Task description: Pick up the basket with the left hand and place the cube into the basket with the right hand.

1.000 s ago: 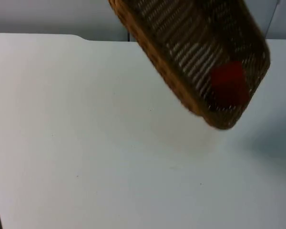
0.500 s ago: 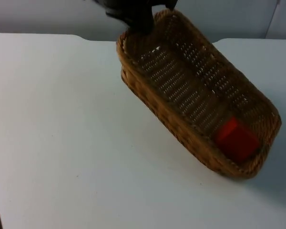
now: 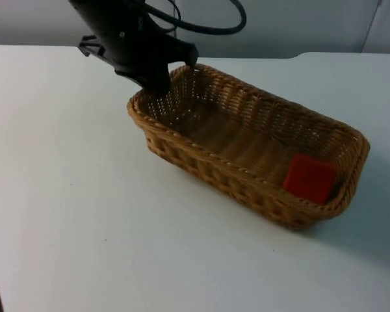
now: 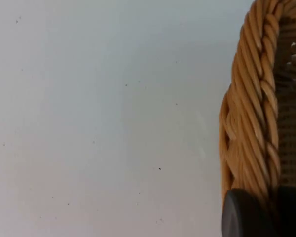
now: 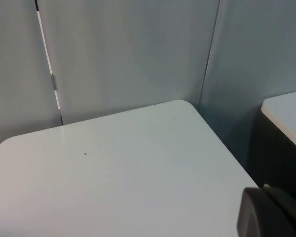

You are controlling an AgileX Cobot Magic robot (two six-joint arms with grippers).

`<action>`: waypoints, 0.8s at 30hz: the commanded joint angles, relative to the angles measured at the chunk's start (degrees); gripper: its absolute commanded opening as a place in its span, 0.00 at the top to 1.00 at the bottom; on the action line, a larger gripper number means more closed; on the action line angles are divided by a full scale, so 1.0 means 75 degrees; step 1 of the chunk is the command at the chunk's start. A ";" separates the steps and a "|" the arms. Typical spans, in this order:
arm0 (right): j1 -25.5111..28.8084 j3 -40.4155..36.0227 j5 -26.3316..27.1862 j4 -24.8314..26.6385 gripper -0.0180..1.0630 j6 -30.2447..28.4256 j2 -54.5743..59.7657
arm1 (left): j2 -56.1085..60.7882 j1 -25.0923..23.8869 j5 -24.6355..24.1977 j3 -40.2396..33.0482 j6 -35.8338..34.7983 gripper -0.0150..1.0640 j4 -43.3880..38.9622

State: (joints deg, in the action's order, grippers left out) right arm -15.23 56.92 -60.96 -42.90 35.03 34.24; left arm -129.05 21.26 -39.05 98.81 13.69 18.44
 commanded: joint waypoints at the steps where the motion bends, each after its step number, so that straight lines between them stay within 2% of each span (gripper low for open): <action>1: 0.0049 -0.0016 -0.0006 -0.0021 0.99 -0.0051 -0.0023 | -0.0223 0.0009 0.0054 0.0048 -0.0029 0.99 -0.0026; 7: 0.0049 -0.0016 -0.0006 -0.0030 0.99 -0.0051 -0.0023 | -0.0573 0.0009 -0.0019 0.0048 0.0114 0.99 -0.0059; 12: 0.0049 -0.0016 -0.0006 -0.0044 0.99 -0.0051 -0.0023 | -0.0638 0.0009 0.0009 0.0048 0.0114 0.97 -0.0528; 14: 0.0049 -0.0016 -0.0006 -0.0044 0.99 -0.0051 -0.0023 | -0.0638 0.0009 0.0009 0.0048 0.0114 0.88 -0.0825; 16: 0.0049 -0.0016 0.0009 -0.0044 0.99 -0.0051 -0.0023 | -0.0624 0.0009 0.0014 0.0048 0.0098 0.68 -0.1207; 17: 0.0049 -0.0016 0.0009 -0.0044 0.99 -0.0051 -0.0023 | -0.0624 0.0009 0.0014 0.0048 0.0098 0.68 -0.1207; 20: 0.0049 -0.0016 0.0103 -0.0044 0.99 -0.0051 -0.0023 | -0.0624 0.0009 0.0016 0.0062 -0.0425 0.30 -0.1618; 21: 0.0049 -0.0016 0.0160 -0.0044 0.99 -0.0051 -0.0023 | -0.0624 0.0009 0.0051 0.0062 -0.0791 0.23 -0.1860; 24: 0.0049 -0.0016 0.0305 -0.0013 0.99 -0.0051 -0.0023 | -0.0609 0.0009 0.0018 0.0062 -0.1009 0.21 -0.2459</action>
State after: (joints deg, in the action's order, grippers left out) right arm -15.23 56.92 -59.62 -42.90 35.03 34.24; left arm -133.58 21.29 -38.60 99.44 7.55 3.08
